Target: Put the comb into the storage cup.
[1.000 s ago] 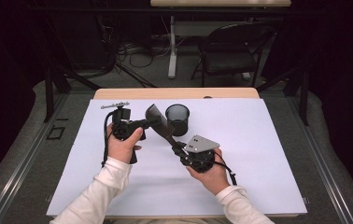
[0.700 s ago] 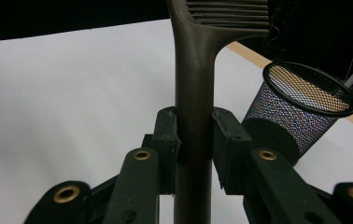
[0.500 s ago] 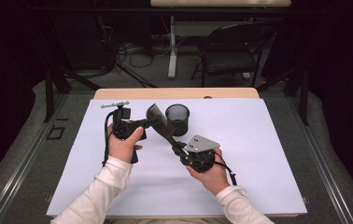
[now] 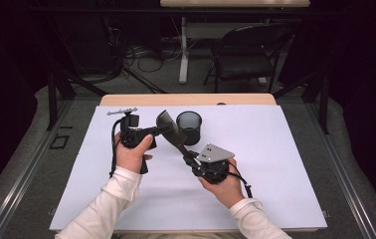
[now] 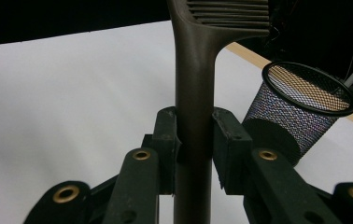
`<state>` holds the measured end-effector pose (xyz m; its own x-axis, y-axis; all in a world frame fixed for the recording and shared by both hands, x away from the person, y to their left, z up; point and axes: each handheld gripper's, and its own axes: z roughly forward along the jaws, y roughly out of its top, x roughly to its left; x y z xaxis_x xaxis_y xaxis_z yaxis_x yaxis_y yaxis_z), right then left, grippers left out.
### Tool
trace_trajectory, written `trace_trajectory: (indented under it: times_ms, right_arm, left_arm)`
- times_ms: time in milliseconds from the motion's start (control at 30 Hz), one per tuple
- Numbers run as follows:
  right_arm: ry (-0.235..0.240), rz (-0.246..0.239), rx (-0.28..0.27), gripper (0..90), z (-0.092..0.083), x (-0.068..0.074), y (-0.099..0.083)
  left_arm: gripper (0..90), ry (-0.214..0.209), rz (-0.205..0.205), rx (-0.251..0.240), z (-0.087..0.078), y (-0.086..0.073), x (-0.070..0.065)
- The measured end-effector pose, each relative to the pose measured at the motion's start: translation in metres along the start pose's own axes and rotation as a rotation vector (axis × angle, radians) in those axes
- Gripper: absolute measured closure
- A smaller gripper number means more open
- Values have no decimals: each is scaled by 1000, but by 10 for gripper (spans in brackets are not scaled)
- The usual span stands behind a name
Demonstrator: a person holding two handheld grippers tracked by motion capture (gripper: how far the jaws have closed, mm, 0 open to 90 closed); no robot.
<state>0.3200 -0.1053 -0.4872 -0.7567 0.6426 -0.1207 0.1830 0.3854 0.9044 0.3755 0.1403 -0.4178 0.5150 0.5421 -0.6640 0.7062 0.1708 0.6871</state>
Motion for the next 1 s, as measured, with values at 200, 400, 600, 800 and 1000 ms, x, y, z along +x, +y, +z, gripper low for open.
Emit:
trace_trajectory:
  times_ms: [200,400,600,800,1000]
  right_arm:
    - [3,4,-4,726,0,0,0]
    - [2,7,-6,725,0,-1,0]
    - [3,8,-7,724,0,-1,0]
    - [0,15,-6,723,0,-1,-1]
    - [2,12,-4,719,1,-1,-1]
  left_arm:
    - [841,-6,2,-3,0,0,-1]
    - [840,-12,-4,-2,1,1,-1]
    - [840,-12,-6,-7,2,1,-2]
    - [840,-15,-6,-10,3,1,-1]
    - [840,-16,-9,-10,3,1,-1]
